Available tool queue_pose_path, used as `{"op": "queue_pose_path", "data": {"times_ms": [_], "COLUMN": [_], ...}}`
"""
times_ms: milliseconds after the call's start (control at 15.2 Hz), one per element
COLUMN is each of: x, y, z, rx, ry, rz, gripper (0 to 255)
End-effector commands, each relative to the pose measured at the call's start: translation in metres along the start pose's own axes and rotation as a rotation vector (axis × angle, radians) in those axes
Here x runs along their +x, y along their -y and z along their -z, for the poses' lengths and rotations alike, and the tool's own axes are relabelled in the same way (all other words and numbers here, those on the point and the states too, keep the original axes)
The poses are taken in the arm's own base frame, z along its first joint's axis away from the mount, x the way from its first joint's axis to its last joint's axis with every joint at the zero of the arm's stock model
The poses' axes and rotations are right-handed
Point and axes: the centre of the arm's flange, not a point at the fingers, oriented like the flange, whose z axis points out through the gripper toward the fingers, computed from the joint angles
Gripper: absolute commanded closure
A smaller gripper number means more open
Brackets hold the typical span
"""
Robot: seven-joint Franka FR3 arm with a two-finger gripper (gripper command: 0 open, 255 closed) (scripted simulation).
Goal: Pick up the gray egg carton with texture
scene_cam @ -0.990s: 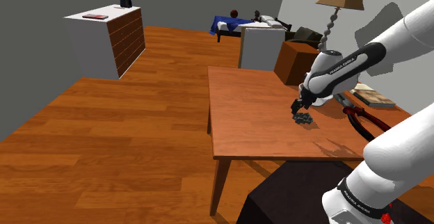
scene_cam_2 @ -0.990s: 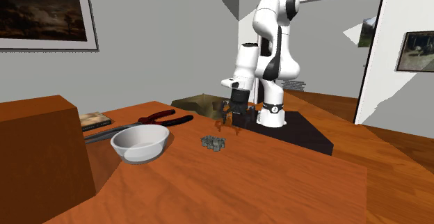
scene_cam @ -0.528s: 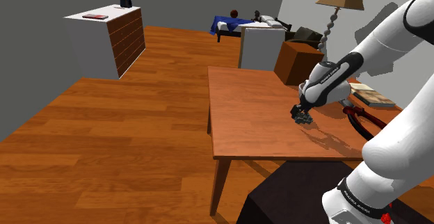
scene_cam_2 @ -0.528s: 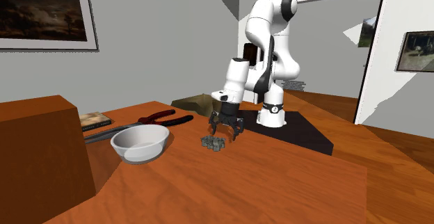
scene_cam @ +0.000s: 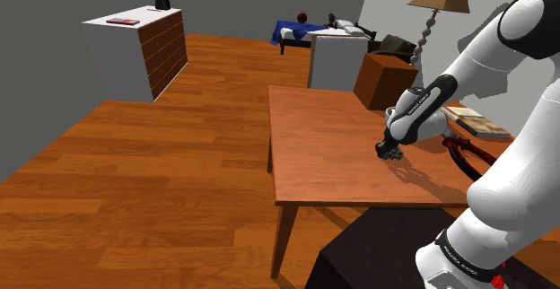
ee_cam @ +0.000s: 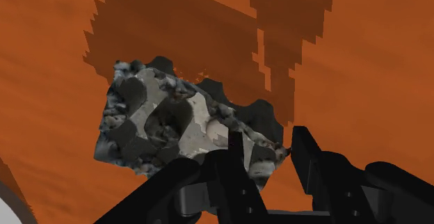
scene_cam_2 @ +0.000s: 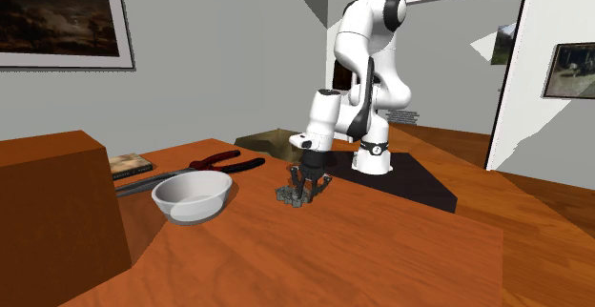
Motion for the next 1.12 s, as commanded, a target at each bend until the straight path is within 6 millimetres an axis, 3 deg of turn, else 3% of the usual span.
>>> {"op": "queue_pose_path", "data": {"times_ms": [0, 462, 1056], "x": [0.0, -0.001, 0.006], "y": [0.0, 0.0, -0.008], "z": [0.0, 0.0, 0.046], "rx": [0.0, 0.0, 0.0], "ry": [0.0, 0.0, 0.0], "rz": [0.0, 0.0, 0.0], "gripper": [255, 255, 255]}}
